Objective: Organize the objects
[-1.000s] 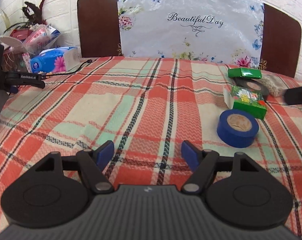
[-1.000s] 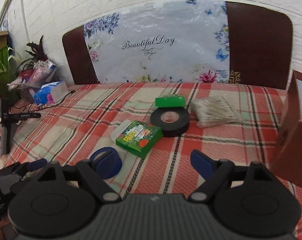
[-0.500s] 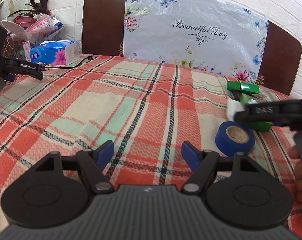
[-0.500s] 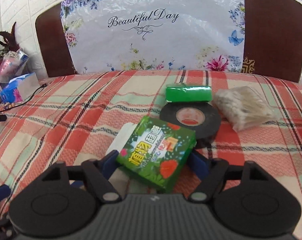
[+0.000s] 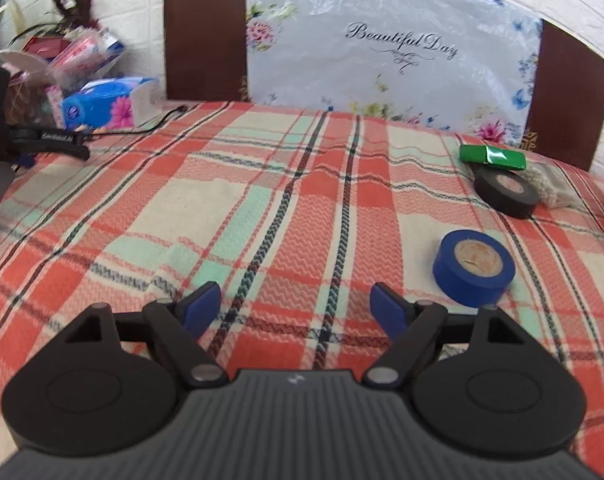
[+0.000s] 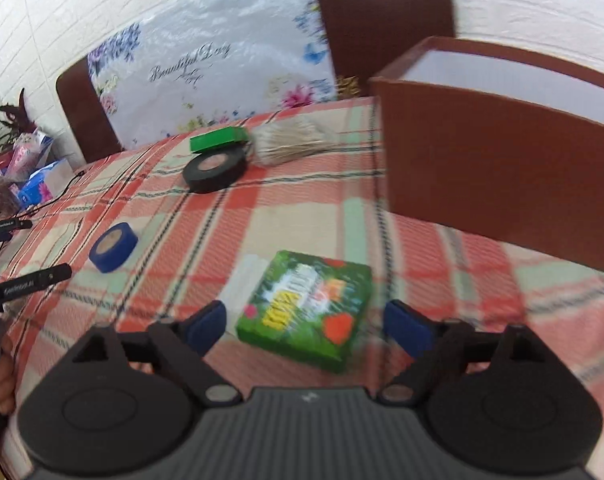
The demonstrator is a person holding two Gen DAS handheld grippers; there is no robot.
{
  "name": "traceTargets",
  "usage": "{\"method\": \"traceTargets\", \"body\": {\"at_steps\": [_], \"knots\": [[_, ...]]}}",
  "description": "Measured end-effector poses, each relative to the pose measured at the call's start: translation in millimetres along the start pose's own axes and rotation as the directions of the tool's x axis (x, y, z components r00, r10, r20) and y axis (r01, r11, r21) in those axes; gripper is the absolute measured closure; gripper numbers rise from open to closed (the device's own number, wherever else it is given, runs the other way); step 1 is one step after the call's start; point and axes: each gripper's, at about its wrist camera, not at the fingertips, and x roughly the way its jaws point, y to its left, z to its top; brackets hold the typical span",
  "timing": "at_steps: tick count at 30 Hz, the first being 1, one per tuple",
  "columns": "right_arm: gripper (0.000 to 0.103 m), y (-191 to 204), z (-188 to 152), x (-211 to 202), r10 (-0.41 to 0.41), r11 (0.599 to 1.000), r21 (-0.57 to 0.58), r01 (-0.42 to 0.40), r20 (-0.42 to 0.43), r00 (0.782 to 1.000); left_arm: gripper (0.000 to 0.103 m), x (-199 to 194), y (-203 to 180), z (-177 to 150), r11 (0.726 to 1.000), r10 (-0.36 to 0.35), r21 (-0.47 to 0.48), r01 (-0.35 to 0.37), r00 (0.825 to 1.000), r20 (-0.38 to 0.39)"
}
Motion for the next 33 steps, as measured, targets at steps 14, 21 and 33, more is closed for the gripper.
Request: {"method": "traceTargets", "body": {"at_steps": [14,21,33], "knots": [[0.013,16,-10,10,0.004,0.978,-0.207,0.000,0.016,1.000,0.025,-7,-201,3,0.850,-0.455,0.087,0.520,0.807,-0.377],[0.045,18,-1,-4,-0.013,0.977,-0.207,0.043,0.144,0.990,0.067,-46,-242,24,0.810,-0.467,0.227,0.540,0.829,-0.307],[0.022,-50,66,-17,-0.298,0.924,-0.095,0.371,0.430,0.852,0.052,-47,-357,73,0.775,-0.503,0.379,0.505,0.857,-0.114]]}}
